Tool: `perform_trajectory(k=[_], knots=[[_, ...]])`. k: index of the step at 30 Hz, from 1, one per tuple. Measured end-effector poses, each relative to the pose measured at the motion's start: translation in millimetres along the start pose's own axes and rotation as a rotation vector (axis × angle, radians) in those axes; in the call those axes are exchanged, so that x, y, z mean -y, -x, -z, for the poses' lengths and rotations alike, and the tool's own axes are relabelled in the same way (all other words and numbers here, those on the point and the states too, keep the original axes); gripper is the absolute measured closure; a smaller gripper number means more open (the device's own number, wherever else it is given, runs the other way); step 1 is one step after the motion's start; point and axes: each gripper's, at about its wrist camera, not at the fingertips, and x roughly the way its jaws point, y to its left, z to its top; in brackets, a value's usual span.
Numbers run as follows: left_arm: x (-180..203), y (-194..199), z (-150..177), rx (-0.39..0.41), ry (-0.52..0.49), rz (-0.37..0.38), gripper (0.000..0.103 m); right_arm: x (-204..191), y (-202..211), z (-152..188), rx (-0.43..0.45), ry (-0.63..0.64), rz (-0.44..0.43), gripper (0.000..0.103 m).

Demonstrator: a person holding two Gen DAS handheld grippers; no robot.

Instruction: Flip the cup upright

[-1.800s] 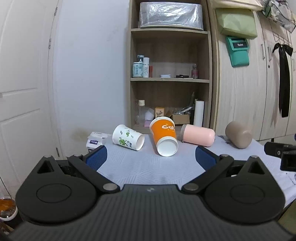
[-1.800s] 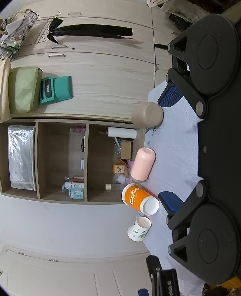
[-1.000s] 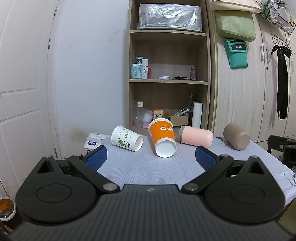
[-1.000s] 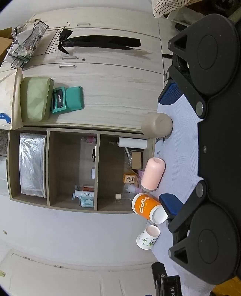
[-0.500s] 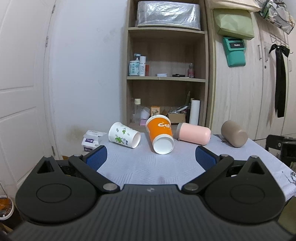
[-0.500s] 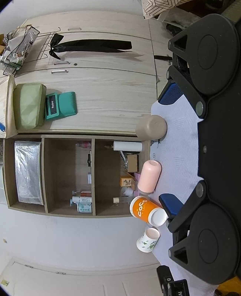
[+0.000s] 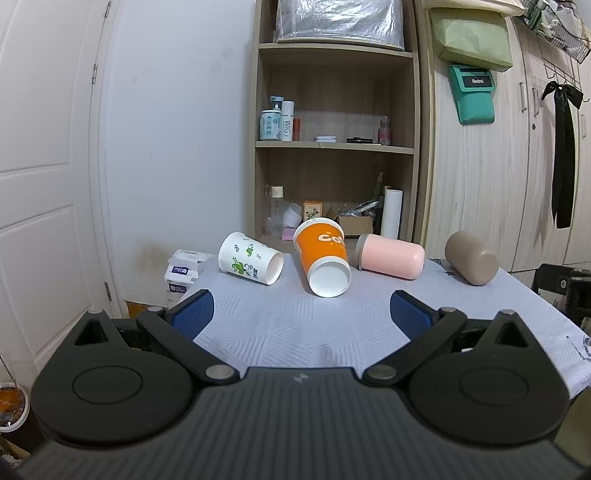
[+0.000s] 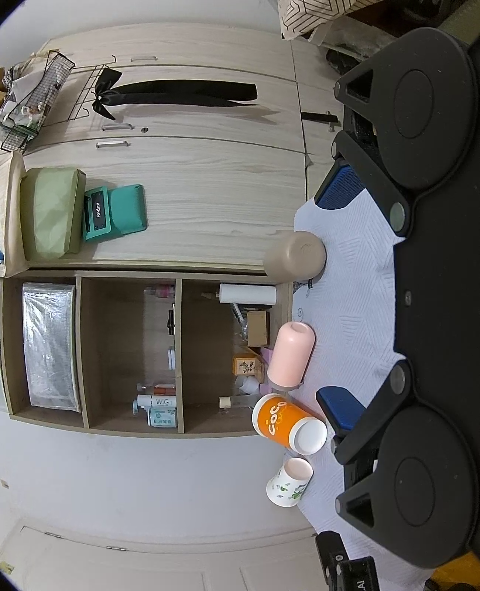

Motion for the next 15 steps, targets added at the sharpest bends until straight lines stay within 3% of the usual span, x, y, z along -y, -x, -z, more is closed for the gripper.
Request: perform_trajectory(k=[15], knots=[[-2.4,-9.4,2.2,-0.042,0.009,-0.010,0.000,-1.0,-1.4,2.6,-0.008,0.005,0.002,0.000]])
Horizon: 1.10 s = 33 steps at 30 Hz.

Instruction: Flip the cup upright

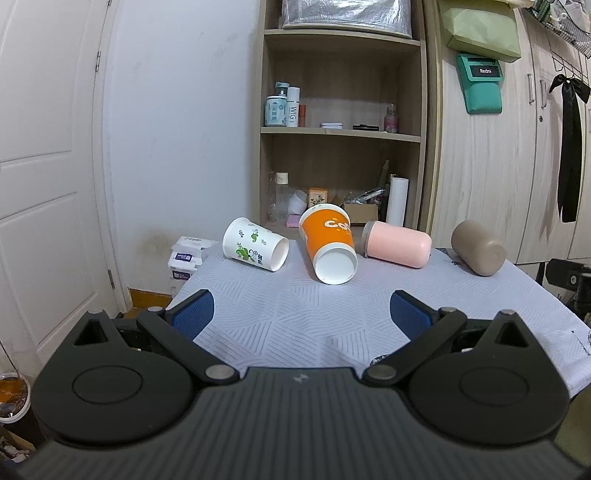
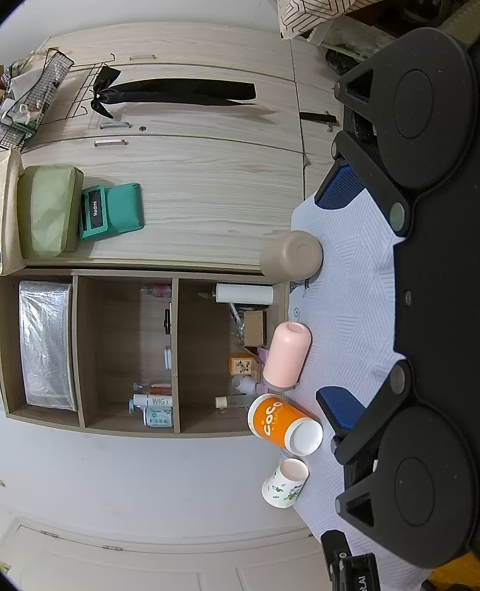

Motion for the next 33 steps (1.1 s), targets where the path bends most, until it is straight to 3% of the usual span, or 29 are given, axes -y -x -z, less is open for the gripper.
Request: perform_trajectory(k=[18,26,33], knots=[[-6,-13,-7,-0.061,0.019,0.006,0.000,2,-1,-1,0.008,-0.020,-0.026,0.000],[-47,-76,-51,-0.194,0.208,0.043,0.002,-3,-33,-11,0.002,0.011,-0.191,0.000],[-84,-158,-70,-0.271,0.459,-0.033,0.003,-24,-71,-24,-0.022,0.104,-0.304,0.000]])
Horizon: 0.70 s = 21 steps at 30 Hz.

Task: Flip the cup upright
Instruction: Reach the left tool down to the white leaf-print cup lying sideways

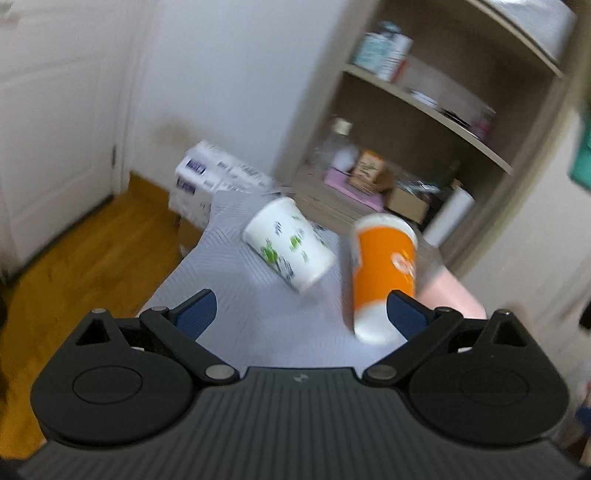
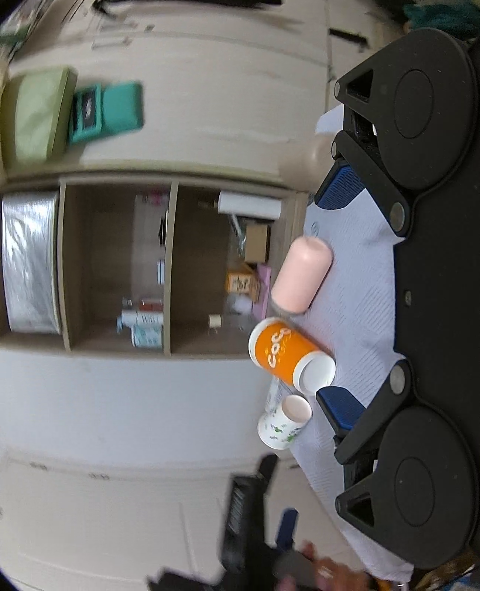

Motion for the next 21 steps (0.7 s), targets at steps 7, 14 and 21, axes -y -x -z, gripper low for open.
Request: perform_trajectory(k=[7,14,21], knots=[[-12,-66,-32,-0.021,0.152,-0.089,0.011,-9,-30,-10,-0.024,0.075,-0.041,0.000],[-20,-99,-45,-0.083,0.214,-0.101,0.011,-12,-64,-26,-0.085,0.106,-0.105,0.000],[-28,-113,-47,-0.123,0.229,-0.109,0.011,-31,-100,-54,-0.162,0.296,-0.289,0.000]])
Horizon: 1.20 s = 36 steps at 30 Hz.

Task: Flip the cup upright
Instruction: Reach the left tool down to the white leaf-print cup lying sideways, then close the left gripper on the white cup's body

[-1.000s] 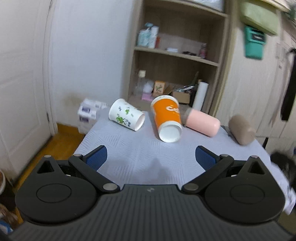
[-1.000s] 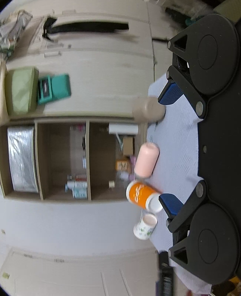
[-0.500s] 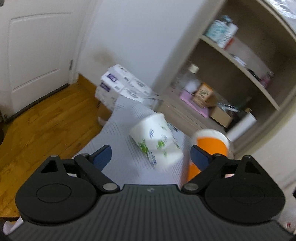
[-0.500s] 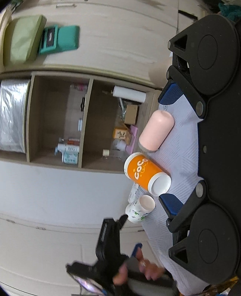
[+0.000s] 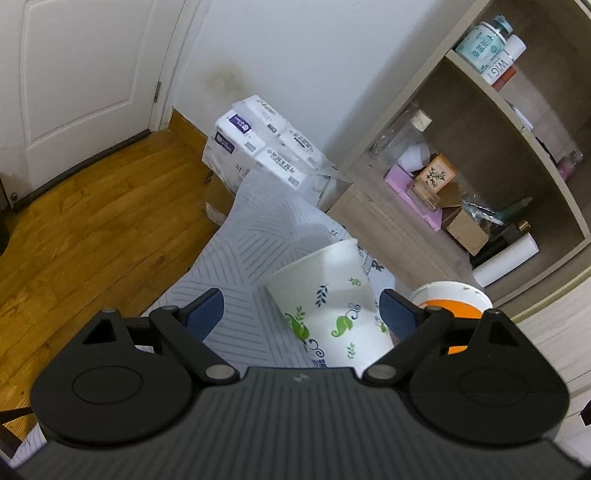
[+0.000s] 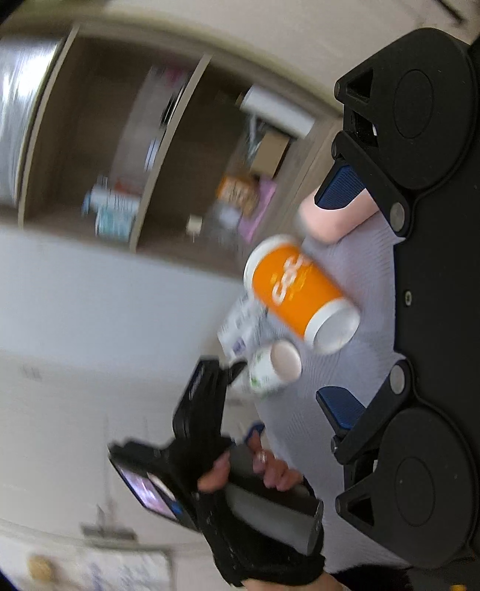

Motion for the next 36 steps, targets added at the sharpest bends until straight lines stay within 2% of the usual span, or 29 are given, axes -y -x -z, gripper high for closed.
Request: perform_trajectory(k=[7,11,13,17,30,36], knots=[[1,-12,-2,-0.020,0.014,0.005,0.011,-11,-38,-26,-0.008,0.170,-0.097,0.000],[-2,-17,-3,-0.028,0.036,0.022,0.012,-14,-50,-29,-0.020,0.209,-0.109,0.000],[-3,-18,-2,-0.021,0.047,0.044,0.017,-12,-53,-29,-0.019,0.206,-0.113,0.000],[-3,-16,1,-0.016,0.051,0.105,0.039,-11,-57,-28,-0.027,0.198,-0.116,0.000],[0,4,10,0.007,-0.032,0.118,0.042,0,-53,-24,-0.044,0.142,-0.120,0.000],[-11,27,26,-0.034,-0.058,0.162,0.042,0,-49,-19,-0.063,0.097,-0.150,0.000]])
